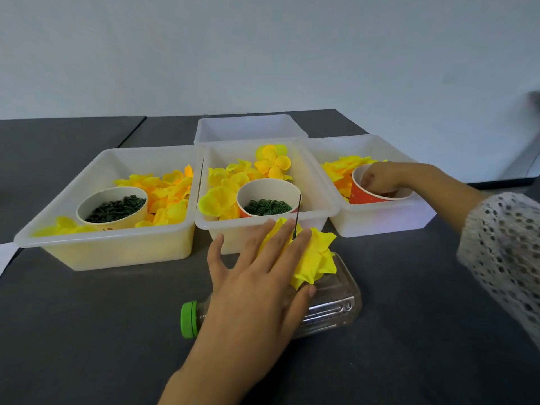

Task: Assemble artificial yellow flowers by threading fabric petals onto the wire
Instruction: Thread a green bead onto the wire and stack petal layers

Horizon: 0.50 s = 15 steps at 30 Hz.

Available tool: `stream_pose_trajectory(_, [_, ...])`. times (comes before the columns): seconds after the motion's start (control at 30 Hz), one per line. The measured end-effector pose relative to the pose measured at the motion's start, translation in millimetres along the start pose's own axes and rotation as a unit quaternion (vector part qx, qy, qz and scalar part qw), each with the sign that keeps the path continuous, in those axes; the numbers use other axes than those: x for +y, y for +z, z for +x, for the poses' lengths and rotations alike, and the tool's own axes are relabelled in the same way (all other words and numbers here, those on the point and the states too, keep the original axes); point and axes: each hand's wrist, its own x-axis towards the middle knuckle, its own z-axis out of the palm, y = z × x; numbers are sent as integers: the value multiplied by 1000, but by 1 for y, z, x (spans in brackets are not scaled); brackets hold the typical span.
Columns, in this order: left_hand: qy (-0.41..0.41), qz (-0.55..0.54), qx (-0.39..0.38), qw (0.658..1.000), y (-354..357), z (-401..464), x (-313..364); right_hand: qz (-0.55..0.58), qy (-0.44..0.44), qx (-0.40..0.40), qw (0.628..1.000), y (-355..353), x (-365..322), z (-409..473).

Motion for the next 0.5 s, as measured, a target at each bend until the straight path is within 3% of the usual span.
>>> stream_pose_trajectory(0.2, [-8, 6, 30, 1000, 4, 1, 2, -29, -30, 32, 999, 23, 8, 17])
stream_pose_trajectory(0.37, [-13, 1, 40, 999, 6, 0, 1, 17, -99, 80, 992, 18, 9, 8])
stream_pose_trajectory(0.5, [-26, -13, 44, 999, 7, 1, 5, 91, -56, 82, 991, 8, 15, -2])
